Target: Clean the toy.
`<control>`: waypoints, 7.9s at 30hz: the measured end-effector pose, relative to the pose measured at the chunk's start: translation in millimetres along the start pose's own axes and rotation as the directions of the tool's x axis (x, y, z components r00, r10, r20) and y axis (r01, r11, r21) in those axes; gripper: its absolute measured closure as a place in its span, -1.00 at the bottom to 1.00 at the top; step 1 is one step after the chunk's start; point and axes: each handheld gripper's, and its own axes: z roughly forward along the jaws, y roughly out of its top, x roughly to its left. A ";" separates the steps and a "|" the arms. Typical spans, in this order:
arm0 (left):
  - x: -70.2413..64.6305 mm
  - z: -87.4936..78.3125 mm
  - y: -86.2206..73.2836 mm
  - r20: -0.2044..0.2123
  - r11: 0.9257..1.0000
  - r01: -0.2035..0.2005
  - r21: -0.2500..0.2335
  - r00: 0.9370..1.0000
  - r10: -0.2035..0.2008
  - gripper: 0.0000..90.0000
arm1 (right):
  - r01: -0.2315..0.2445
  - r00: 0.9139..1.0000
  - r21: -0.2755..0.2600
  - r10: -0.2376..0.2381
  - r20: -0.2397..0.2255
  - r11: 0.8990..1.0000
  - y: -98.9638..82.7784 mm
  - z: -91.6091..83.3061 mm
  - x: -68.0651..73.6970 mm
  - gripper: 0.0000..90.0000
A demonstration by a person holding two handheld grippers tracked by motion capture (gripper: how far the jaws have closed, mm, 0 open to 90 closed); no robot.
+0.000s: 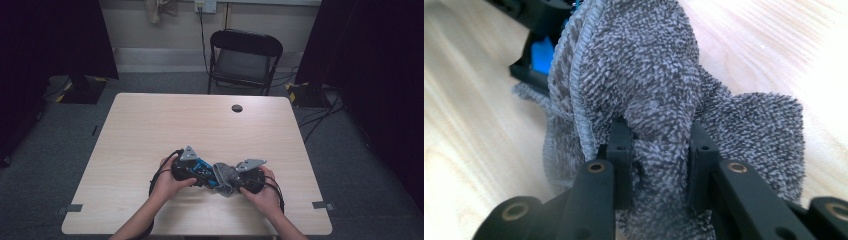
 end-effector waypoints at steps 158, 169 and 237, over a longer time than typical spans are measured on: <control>-1.3 -13.1 -0.2 0.006 1.000 -0.006 0.015 1.000 0.006 -0.63 | -0.128 0.977 0.040 0.119 0.177 0.991 32.9 37.8 -55.0 0.56; -8.2 -16.1 -8.9 -0.019 0.999 -0.009 0.031 1.000 0.010 -0.60 | -0.147 0.982 0.019 0.143 0.123 0.989 37.0 27.7 -47.3 0.60; -6.4 -12.7 -10.3 0.020 0.999 -0.053 0.015 0.998 0.052 -0.67 | -0.270 0.953 -0.049 0.274 0.129 0.962 65.2 27.8 -60.9 0.61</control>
